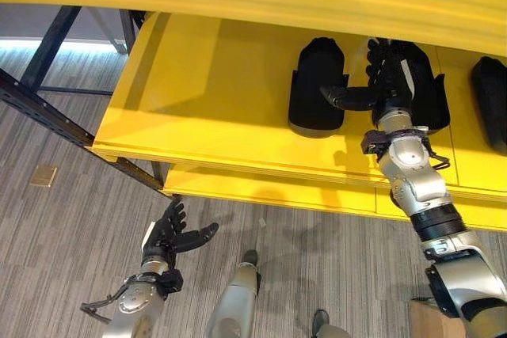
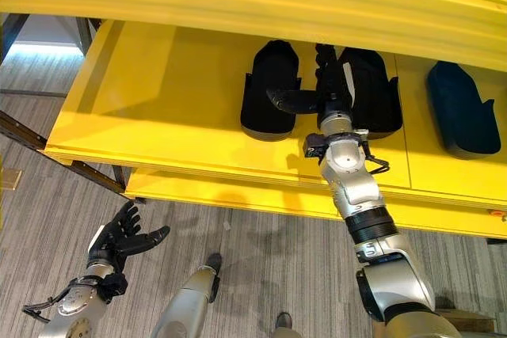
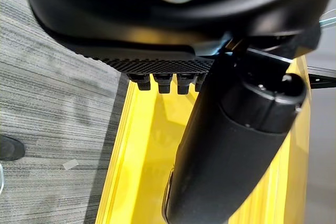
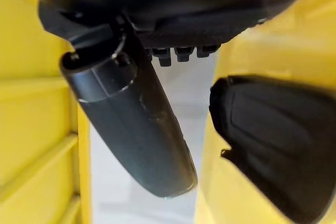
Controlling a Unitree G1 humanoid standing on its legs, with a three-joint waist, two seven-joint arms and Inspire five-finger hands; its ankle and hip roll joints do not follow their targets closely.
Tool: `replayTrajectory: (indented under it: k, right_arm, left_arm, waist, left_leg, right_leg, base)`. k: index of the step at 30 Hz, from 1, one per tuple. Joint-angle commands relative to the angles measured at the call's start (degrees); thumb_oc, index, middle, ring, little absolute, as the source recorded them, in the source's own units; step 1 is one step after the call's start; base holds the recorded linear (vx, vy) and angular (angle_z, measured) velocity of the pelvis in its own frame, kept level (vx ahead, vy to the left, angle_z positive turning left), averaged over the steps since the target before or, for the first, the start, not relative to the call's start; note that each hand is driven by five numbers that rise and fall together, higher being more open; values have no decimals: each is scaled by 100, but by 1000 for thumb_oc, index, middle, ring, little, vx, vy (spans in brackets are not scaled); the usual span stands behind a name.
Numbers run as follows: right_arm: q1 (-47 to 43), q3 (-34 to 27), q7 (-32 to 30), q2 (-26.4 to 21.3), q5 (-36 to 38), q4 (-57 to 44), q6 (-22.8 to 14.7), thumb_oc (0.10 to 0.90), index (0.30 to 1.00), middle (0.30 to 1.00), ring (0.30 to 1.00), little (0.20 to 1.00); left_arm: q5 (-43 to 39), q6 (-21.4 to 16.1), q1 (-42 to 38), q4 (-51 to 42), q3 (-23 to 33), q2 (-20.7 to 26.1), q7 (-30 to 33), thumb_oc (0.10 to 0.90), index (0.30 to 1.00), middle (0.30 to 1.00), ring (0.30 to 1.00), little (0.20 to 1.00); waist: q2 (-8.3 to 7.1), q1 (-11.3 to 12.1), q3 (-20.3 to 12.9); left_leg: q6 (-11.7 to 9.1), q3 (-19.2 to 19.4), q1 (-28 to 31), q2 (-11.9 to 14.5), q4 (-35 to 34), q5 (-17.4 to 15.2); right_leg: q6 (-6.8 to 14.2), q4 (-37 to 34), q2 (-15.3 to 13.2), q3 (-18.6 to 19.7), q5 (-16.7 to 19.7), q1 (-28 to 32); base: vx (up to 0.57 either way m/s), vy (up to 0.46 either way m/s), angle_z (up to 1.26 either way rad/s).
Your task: Move parts from the plastic box to the shelf.
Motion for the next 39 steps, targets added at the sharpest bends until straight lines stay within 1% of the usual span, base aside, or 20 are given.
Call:
replayTrajectory:
  k: [1,6,12,20,34,39]
  right_arm:
    - [-548,-208,-88,-251,-43,-220,-707,900,1000,1000,1000,1000]
    - [-619,-181,-125,-212,-171,-114,-670,900,1000,1000,1000,1000]
    - [-760,-163,-203,-380,-497,58,-588,900,1000,1000,1000,1000]
    - [-778,-252,-312,-601,-817,68,-548,900,1000,1000,1000,1000]
    - [-931,-422,-508,-653,-815,305,-621,900,1000,1000,1000,1000]
    - [-1012,-420,-552,-578,-751,410,-659,900,1000,1000,1000,1000]
  left_arm:
    - [-84,-442,131,-545,65,407,105,900,1000,1000,1000,1000]
    - [-21,-451,110,-570,38,420,92,900,1000,1000,1000,1000]
    - [22,-474,101,-617,62,452,84,900,1000,1000,1000,1000]
    - [28,-490,116,-599,111,455,107,900,1000,1000,1000,1000]
    - [0,-530,80,-575,111,465,152,900,1000,1000,1000,1000]
    - [-1,-555,62,-589,91,475,172,900,1000,1000,1000,1000]
  waist:
    - [-22,-5,-505]
    - [-2,52,-464]
    - [40,110,-399]
    - [90,123,-317]
    - [195,124,-177]
    - [246,140,-90]
  left_leg:
    - [-300,-366,-465,533,371,-70]
    - [-290,-387,-517,489,406,-76]
    - [-284,-411,-579,449,444,-80]
    - [-277,-435,-605,441,436,-58]
    - [-279,-458,-668,428,460,-40]
    - [-278,-465,-704,418,448,-9]
  right_leg:
    - [-327,37,-20,-100,-161,168]
    - [-326,43,-27,-122,-172,177]
    - [-337,86,-29,-136,-213,153]
    - [-347,164,-19,-126,-260,91]
    - [-392,256,6,-100,-336,1]
    - [-412,311,16,-79,-364,-66]
  base:
    - [0,0,0]
    - [0,0,0]
    - [1,0,1]
    - [0,-4,4]
    - [0,0,0]
    - [0,0,0]
